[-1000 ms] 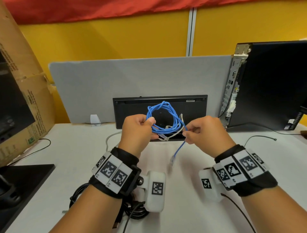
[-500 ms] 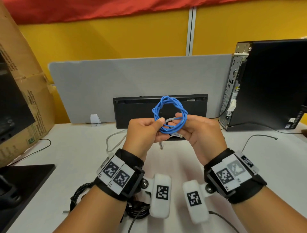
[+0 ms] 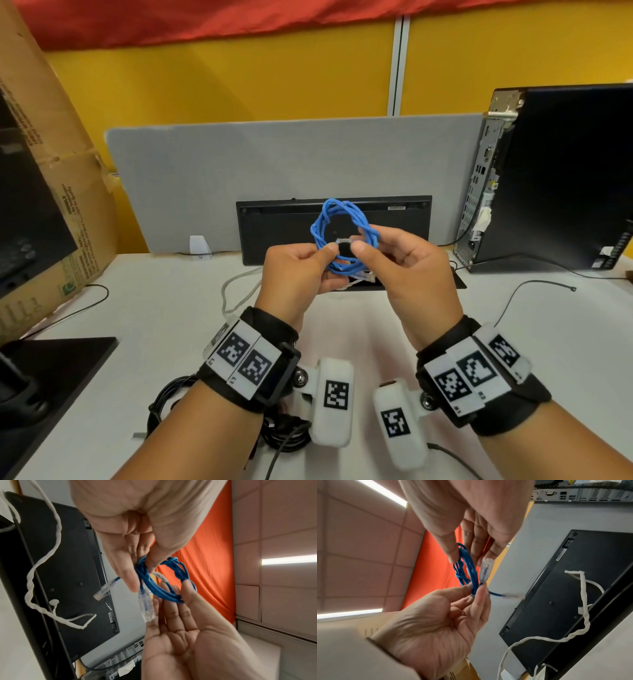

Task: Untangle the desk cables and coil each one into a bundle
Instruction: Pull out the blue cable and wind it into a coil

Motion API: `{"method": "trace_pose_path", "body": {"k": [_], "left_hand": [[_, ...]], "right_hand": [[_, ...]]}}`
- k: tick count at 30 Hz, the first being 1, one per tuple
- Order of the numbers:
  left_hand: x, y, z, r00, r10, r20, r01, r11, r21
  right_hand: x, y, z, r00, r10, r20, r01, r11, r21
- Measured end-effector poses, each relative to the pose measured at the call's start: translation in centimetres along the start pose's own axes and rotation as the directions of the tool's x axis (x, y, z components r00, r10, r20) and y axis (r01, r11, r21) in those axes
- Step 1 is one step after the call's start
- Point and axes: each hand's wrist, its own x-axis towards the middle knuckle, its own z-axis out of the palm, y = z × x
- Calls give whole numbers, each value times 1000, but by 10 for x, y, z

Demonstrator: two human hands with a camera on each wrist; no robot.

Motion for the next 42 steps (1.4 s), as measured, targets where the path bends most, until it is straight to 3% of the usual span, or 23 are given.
{"method": "trace_pose_path", "body": {"k": [2, 4, 8, 11, 15, 19, 23, 26, 29, 33, 39, 42], "left_hand": [[-1, 0, 2, 999, -43, 25, 44, 999, -29], [-1, 1, 4, 994, -87, 65, 94, 990, -101], [-1, 0, 4, 980, -150, 128, 163, 981, -101], [0, -1, 2, 973, -165, 161, 175, 983, -51], [0, -3, 4, 976, -125, 180, 140, 988, -70], [-2, -4, 4, 976, -117, 184, 143, 980, -139], [0, -2, 1, 991, -69, 113, 86, 984, -154], [2, -1, -1, 998, -30, 48, 36, 991, -131], [4, -5, 0, 1000, -15, -9, 14, 995, -97], [5, -9, 0, 999, 9, -51, -13, 997, -77], [8, -9, -4, 991, 70, -113, -80, 993, -89], [8, -9, -4, 990, 69, -122, -81, 992, -94]], "right_hand": [[2, 0, -2, 998, 18, -55, -18, 1000, 14], [4, -1, -3, 994, 86, -73, -76, 988, 134], [4, -5, -2, 980, 196, 30, -191, 890, 414], [4, -7, -4, 964, 258, 66, -256, 832, 492], [4, -12, -3, 968, 231, 95, -248, 934, 257], [8, -12, -8, 965, 252, 79, -252, 968, -10], [12, -9, -17, 963, 233, 132, -186, 936, -299], [14, -8, -22, 979, 201, 31, -159, 851, -501], [15, -7, -25, 977, 204, -67, -208, 820, -533], [15, -10, -26, 951, 302, -59, -294, 833, -470], [16, -19, -28, 860, 492, 134, -483, 870, -96], [15, -18, -27, 860, 482, 168, -459, 874, -161]]}}
